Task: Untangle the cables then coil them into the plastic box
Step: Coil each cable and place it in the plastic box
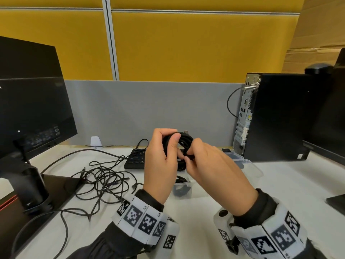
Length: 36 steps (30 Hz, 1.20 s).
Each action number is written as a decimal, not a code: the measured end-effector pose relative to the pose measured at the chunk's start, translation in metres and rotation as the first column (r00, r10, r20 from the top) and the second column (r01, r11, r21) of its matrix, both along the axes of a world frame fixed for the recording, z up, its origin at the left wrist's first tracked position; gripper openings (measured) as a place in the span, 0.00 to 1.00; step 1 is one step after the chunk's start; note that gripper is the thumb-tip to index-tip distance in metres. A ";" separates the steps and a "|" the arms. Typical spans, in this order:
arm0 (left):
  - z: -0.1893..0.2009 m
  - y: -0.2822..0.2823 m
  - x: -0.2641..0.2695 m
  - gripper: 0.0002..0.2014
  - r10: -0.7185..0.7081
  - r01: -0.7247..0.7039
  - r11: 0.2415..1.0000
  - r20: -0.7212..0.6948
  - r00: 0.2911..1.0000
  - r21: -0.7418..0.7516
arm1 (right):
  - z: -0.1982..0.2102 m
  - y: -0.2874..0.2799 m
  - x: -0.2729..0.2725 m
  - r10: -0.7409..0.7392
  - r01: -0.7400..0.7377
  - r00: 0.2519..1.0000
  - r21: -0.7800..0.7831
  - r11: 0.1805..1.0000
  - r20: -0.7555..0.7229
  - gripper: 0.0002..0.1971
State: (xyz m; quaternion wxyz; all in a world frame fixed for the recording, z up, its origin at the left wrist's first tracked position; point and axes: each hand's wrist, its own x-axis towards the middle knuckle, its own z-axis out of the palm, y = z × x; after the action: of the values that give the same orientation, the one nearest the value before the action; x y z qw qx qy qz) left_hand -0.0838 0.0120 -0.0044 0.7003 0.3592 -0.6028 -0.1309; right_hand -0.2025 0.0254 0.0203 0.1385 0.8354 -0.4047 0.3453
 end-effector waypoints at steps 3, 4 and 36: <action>-0.002 0.004 -0.005 0.02 0.024 -0.024 1.000 0.081 0.996 -0.005 | -0.004 -0.004 0.002 -0.094 0.109 0.991 0.178 0.978 -0.090 0.10; -0.003 0.005 -0.006 0.02 0.023 -0.023 1.000 0.090 0.996 -0.010 | -0.005 -0.001 0.001 -0.117 0.129 0.989 0.137 0.982 -0.091 0.12; 0.010 -0.003 -0.011 0.10 -0.325 0.606 0.768 -0.689 0.647 0.207 | -0.024 -0.021 -0.019 0.340 -0.509 0.723 0.131 0.850 0.601 0.05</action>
State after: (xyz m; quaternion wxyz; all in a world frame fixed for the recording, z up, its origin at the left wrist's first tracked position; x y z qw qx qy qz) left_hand -0.0947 0.0088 0.0059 0.7026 0.2654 -0.3694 -0.5472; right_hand -0.2212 0.0047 -0.0042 -0.1920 0.7793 -0.2679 0.5329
